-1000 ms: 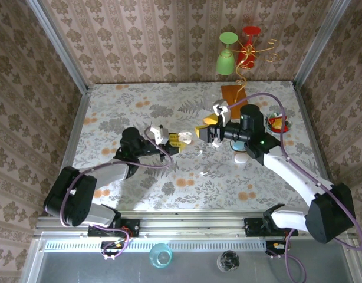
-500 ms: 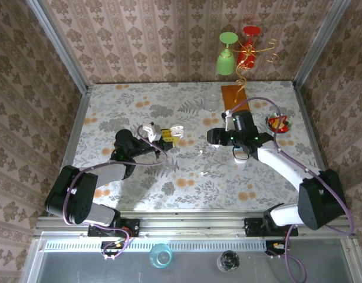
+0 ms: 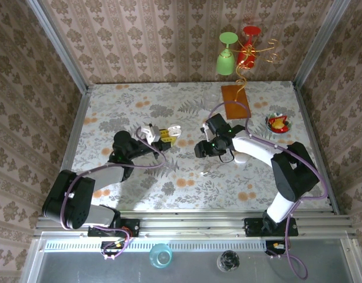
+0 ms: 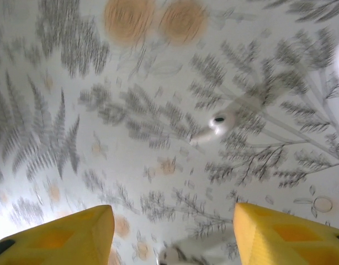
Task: Insert the wireless bluetooth earbuds into the charging case
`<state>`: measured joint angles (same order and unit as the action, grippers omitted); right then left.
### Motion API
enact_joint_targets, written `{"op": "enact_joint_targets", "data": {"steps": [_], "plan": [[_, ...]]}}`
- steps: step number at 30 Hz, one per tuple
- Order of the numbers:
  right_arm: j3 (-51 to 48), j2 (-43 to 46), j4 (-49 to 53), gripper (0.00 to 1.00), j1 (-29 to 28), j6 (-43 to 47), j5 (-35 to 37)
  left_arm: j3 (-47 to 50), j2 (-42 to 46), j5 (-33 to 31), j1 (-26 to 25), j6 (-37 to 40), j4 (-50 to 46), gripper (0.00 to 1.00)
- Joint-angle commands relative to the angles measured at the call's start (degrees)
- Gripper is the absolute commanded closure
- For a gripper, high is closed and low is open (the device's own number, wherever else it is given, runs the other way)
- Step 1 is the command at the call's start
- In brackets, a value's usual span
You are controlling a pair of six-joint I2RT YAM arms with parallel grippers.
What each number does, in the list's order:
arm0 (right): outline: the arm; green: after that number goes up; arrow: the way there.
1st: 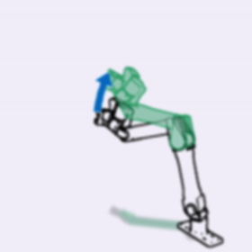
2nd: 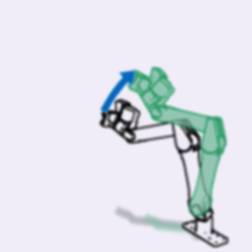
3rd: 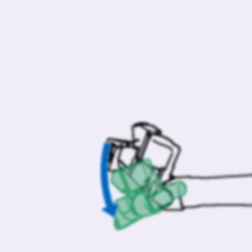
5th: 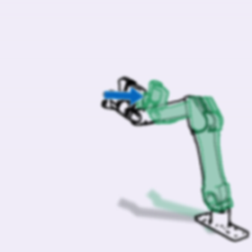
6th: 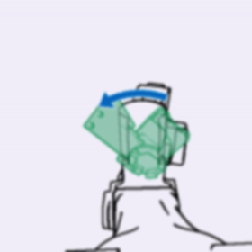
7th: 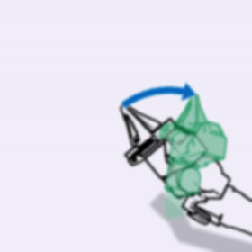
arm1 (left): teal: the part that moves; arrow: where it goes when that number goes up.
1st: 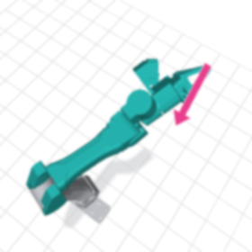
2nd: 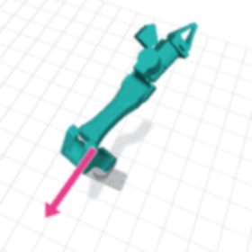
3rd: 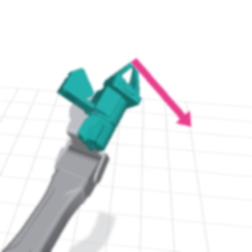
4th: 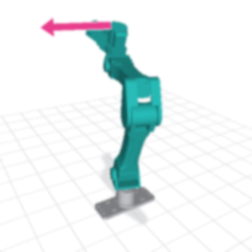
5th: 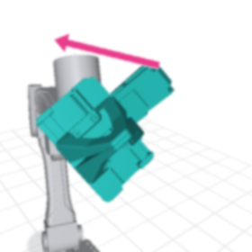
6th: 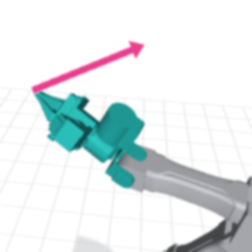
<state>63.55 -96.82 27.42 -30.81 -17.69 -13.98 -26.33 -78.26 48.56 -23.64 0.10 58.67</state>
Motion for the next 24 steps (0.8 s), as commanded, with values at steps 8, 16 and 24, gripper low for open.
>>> {"op": "enact_joint_targets", "data": {"steps": [8,16,24], "plan": [[12.04,-7.8,24.32,0.5,-11.04,19.91,12.74,4.34,4.14,-2.71,8.82,-5.36,4.43,1.0],[18.6,-14.68,31.19,0.64,-16.16,24.13,21.17,5.65,4.96,-4.21,10.96,-5.16,4.91,1.0],[20.89,-18.51,32.67,0.68,-16.93,25.26,22.54,5.68,5.04,-4.05,11.31,-4.93,5.05,1.0]]}}
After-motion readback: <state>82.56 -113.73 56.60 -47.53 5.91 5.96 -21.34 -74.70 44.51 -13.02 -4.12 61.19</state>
